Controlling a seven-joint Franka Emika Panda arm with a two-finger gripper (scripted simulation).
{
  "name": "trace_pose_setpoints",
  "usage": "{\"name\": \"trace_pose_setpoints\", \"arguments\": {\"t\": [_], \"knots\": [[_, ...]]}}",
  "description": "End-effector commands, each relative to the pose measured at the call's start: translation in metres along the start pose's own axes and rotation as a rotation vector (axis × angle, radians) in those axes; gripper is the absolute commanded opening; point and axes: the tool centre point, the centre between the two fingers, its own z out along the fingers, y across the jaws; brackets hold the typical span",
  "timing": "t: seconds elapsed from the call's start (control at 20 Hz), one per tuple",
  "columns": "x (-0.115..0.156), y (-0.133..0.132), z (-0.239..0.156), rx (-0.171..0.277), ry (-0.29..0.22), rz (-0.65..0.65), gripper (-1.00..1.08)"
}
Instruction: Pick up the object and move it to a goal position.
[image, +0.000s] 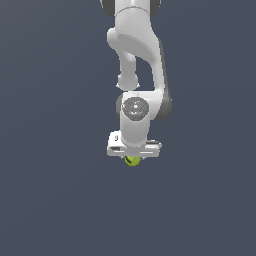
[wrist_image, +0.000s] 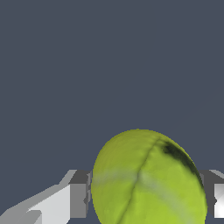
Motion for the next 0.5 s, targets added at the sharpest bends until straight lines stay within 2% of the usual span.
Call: {"name": "trace_pose_setpoints", "arguments": {"t": [0.0,0.45], "knots": [[0.002,0.001,-0.024,0.000,0.003,0.000,-1.00],[0.010,0.008,-0.126,0.000,0.003,0.001,-1.00]]}}
